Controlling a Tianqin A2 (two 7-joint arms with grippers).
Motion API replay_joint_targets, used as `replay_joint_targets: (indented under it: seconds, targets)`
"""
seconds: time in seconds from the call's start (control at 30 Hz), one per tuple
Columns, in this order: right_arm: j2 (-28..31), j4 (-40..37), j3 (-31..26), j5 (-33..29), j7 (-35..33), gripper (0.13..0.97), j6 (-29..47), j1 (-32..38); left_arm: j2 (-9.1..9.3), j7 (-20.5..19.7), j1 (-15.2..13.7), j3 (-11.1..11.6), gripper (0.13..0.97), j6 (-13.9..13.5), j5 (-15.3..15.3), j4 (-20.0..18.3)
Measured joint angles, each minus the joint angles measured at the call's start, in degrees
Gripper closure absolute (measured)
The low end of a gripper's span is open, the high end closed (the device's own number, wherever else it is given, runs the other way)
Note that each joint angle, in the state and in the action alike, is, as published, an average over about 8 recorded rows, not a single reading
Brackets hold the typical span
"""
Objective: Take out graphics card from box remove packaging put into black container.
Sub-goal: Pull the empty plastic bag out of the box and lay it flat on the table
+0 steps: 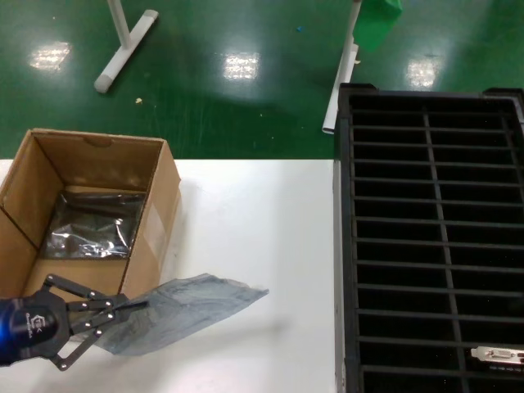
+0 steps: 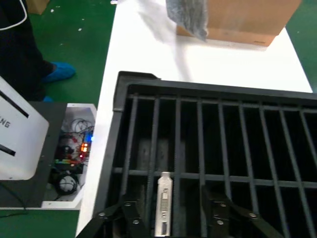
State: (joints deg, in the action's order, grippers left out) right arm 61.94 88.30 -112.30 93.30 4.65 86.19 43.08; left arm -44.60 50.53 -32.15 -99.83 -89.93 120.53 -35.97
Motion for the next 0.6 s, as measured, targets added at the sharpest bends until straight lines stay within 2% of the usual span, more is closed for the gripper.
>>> replay_joint_targets:
  seconds: [0.1,0.33,0.4,0.6]
  targets:
    - [-1.0,-0.6,0.0,-0.5,-0.3,0.723,-0.6,0.9,0.04,-0.1,0.0,0.1,0.955,0.0,0.0,-0.2]
    - [-7.0,-6.0,1.2,-1.8,-5.0,0.555,-8.5,2.3,-0.19,-1.8,1.2,1.7,0.955,0.3,-0.2,-3.1]
    - [-9.2,-8.1,2.1,-1.8,-7.4,0.531,-12.3,1.9,-0.32,-2.5,1.7,2.3,0.955,0.5,-0.2,-4.3]
    - [-13.0,-11.4,3.8,-1.2,-11.8,0.378,-19.1,0.4,-0.51,-4.7,3.5,4.0,0.955,1.2,0.1,-8.1]
